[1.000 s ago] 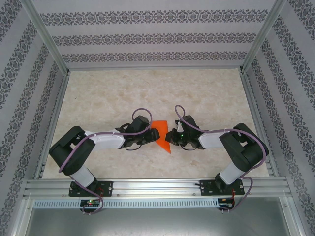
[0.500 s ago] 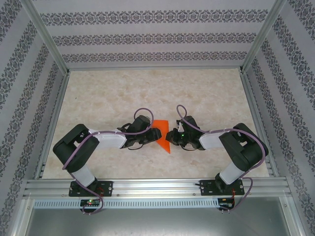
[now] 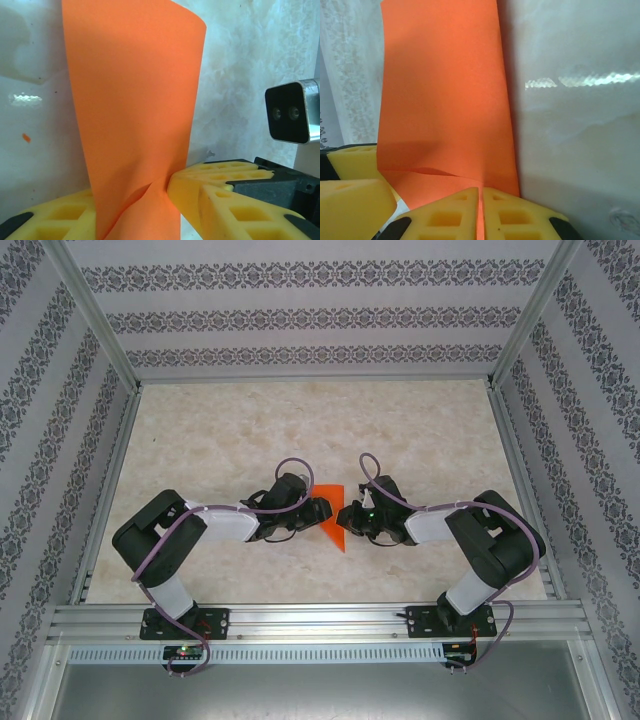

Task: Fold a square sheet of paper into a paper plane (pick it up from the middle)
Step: Fold the wing for the fifth time at the center of the table.

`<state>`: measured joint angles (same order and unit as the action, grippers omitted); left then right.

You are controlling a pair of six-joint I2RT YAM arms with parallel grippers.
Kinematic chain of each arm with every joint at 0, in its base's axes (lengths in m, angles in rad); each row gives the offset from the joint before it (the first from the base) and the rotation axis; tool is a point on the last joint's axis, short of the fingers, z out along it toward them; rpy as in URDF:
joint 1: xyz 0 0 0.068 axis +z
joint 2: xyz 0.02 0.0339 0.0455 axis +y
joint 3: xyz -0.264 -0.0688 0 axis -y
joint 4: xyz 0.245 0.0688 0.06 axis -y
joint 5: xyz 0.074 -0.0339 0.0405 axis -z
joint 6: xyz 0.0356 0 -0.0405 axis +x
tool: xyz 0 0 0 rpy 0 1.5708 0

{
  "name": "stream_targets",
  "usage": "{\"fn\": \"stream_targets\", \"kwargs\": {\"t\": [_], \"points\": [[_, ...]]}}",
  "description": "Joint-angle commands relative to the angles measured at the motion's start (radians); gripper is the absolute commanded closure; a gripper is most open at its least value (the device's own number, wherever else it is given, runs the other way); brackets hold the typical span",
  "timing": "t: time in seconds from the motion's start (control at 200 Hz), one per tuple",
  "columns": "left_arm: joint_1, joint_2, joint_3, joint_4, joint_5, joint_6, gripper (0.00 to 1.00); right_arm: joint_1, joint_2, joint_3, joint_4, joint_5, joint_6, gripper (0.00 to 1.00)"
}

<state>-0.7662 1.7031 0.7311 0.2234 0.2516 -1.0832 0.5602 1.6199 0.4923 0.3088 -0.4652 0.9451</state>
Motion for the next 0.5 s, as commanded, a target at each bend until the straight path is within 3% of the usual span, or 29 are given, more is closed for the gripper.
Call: {"fn": "stream_targets", "kwargs": {"t": [0.0,0.14,0.27,0.395,0.495], "points": [[0.001,0.005,0.0,0.088,0.04,-0.013,0.54,-0.009,0.013,-0.021,-0.007,0.08,-0.022,0.89],[0.002,0.014,-0.028,0.175,0.043,-0.057,0.57,-0.011,0.006,-0.012,-0.026,0.08,-0.03,0.88],[0.002,0.004,-0.005,0.109,0.032,-0.034,0.62,-0.011,0.0,-0.005,-0.033,0.082,-0.035,0.87],[0.007,0.023,0.041,0.019,0.036,0.032,0.76,-0.011,-0.006,0.0,-0.039,0.083,-0.039,0.87],[0.014,0.048,0.035,0.066,0.075,0.023,0.9,-0.011,-0.017,-0.001,-0.049,0.094,-0.048,0.86]]}}
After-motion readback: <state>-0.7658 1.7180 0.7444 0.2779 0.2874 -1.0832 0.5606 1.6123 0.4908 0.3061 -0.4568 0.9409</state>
